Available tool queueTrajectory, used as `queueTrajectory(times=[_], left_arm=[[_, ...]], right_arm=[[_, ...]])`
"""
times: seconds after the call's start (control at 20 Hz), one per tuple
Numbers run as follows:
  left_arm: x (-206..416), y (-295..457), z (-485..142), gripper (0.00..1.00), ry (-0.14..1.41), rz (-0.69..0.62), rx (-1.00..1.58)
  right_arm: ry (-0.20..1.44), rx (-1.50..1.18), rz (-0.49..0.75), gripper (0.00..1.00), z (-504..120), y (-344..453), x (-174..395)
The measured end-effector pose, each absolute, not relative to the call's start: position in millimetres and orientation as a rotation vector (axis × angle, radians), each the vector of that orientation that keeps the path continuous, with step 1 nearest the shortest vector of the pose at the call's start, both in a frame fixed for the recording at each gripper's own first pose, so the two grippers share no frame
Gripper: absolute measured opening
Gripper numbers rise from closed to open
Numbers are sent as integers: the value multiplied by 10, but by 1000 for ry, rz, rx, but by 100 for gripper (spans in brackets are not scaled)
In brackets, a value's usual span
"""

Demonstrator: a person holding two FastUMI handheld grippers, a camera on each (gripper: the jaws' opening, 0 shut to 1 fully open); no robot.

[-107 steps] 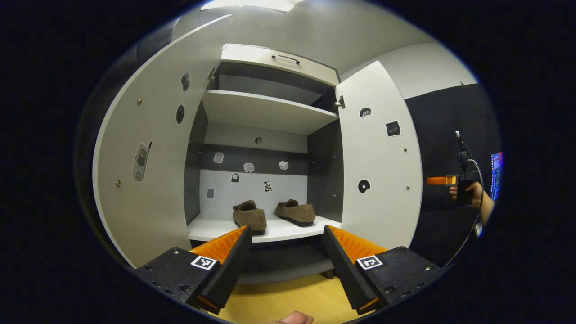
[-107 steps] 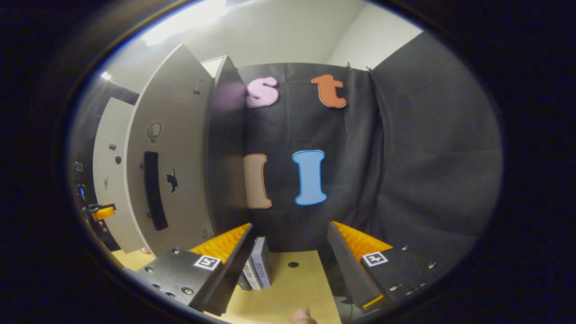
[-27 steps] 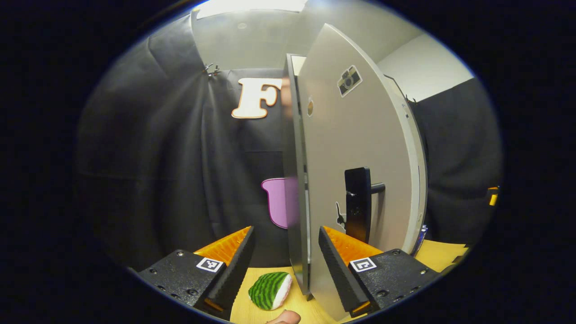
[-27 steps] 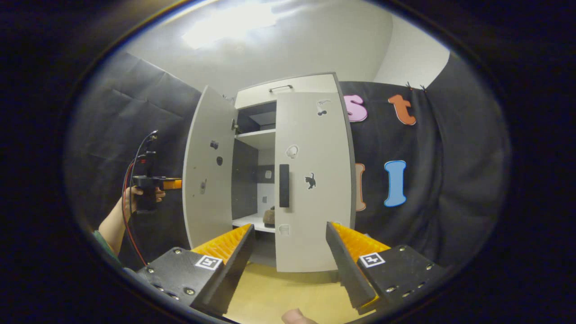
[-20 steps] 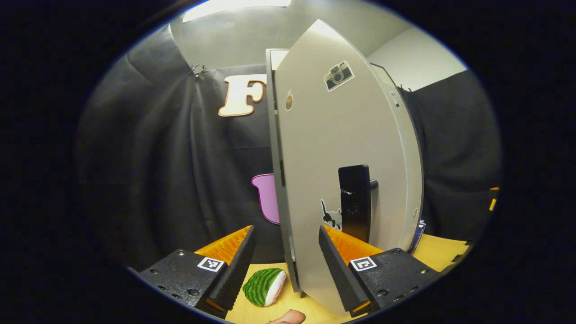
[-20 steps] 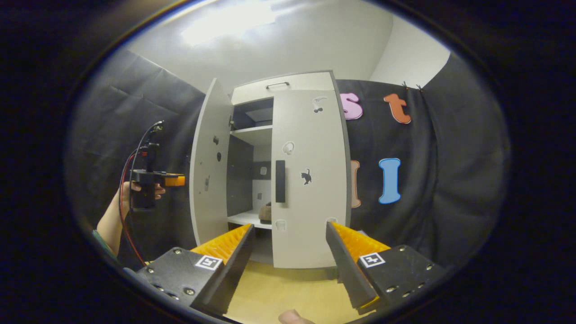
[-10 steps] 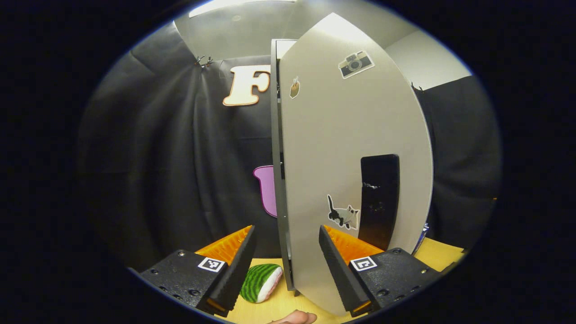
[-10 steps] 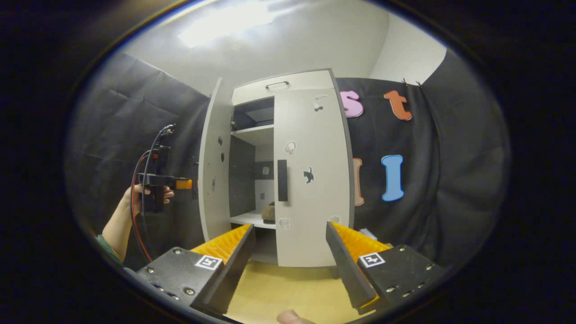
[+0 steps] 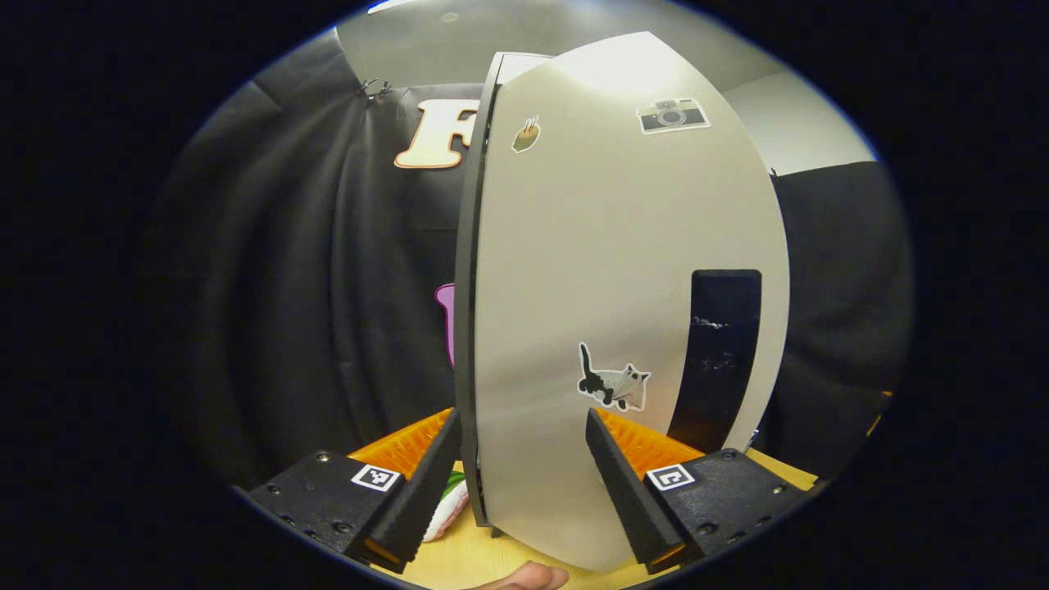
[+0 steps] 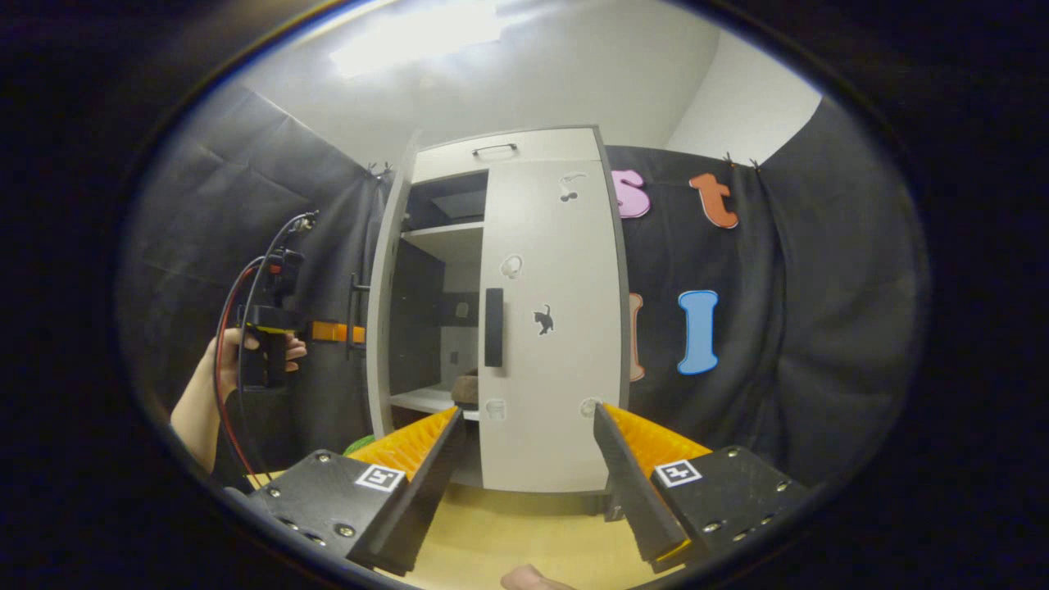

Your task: Grab one shoe with the right hand and put it into the shoe cabinet, grab the other shoe with the left hand and put it into the shoe cabinet; then close the right door with the right hand and the left door with the left hand.

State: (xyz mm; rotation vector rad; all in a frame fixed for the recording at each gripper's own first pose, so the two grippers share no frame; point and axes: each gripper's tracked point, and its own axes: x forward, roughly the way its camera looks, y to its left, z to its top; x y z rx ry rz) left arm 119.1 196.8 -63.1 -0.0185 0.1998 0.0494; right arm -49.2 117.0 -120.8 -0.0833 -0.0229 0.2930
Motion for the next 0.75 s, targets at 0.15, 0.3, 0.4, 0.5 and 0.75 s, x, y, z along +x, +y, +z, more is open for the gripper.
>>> queueTrajectory(times=[0.15,0.3,0.4,0.5,0.75], left_arm=[[1176,1966,-652,96,191,68,-2],[1139,1928,-685,96,209,67,-23],[1092,1946,-698,97,226,92,-25],[1077,1943,-701,97,228,101,-40],[1018,1968,-671,94,208,138,-36]], right_arm=[[-37,-101,251,95,-1186,1073,-398],[-31,-92,247,95,-1205,1056,-361],[-22,-88,243,95,-1224,1036,-341],[-20,-92,243,95,-1221,1029,-349],[-21,-96,246,95,-1188,1039,-336]])
